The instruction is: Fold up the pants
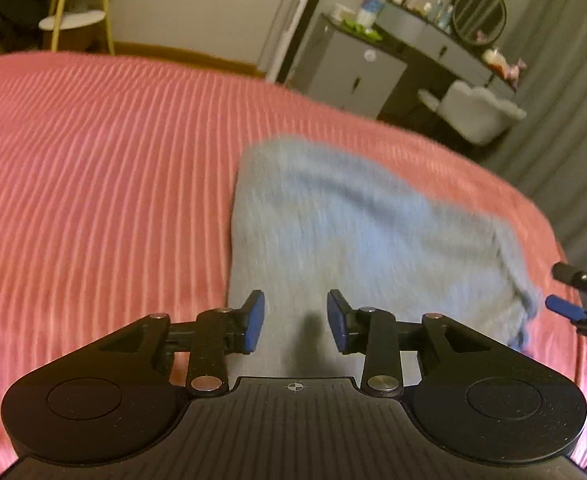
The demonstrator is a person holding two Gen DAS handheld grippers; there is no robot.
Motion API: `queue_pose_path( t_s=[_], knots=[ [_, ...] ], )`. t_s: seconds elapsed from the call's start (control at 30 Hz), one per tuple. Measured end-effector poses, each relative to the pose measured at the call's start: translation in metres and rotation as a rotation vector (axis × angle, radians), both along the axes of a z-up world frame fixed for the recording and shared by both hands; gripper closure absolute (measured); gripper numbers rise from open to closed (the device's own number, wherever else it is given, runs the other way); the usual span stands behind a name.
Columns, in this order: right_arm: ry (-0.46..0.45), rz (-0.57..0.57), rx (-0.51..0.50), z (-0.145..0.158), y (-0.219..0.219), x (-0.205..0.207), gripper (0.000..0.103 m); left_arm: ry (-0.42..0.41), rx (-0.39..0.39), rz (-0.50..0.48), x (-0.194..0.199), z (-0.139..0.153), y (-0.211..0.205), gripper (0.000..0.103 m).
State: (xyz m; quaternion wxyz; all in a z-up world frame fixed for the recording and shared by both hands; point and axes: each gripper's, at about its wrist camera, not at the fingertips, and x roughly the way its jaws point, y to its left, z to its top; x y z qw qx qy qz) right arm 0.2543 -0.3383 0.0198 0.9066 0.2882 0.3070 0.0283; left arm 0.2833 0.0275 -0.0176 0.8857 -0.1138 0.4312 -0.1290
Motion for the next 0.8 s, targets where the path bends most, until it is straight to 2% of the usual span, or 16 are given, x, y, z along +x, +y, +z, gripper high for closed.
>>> queue_pose_path(
  t_s=[0.07, 0.17, 0.27, 0.37, 0.5, 0.6, 0.7, 0.8],
  knots=[
    [0.026, -0.023, 0.074, -0.016, -0.001, -0.022, 0.026, 0.021, 0.027, 0.027, -0.018, -0.009, 0.001, 0.058],
    [0.088, -0.032, 0.219, -0.047, 0.002, -0.031, 0.026, 0.027, 0.112, 0.087, -0.039, -0.020, -0.006, 0.050],
    [0.091, -0.057, 0.360, -0.070, 0.007, -0.029, 0.027, 0.052, 0.109, 0.107, -0.046, -0.019, -0.011, 0.048],
    [0.106, -0.102, 0.354, -0.080, 0.016, -0.019, 0.028, 0.094, 0.090, 0.129, -0.045, -0.017, -0.010, 0.044],
    [0.127, -0.155, 0.376, -0.089, 0.025, -0.005, 0.064, 0.115, 0.130, 0.134, -0.051, -0.022, -0.005, 0.044],
    [0.112, -0.158, 0.339, -0.089, 0.029, -0.006, 0.072, 0.121, 0.160, 0.131, -0.051, -0.020, -0.007, 0.044],
    [0.051, -0.131, 0.281, -0.071, 0.037, -0.017, 0.079, 0.115, 0.170, 0.129, -0.051, -0.019, -0.007, 0.044],
    [-0.036, -0.111, 0.385, -0.067, 0.025, -0.023, 0.081, 0.113, 0.168, 0.134, -0.053, -0.018, -0.005, 0.044]
  ],
)
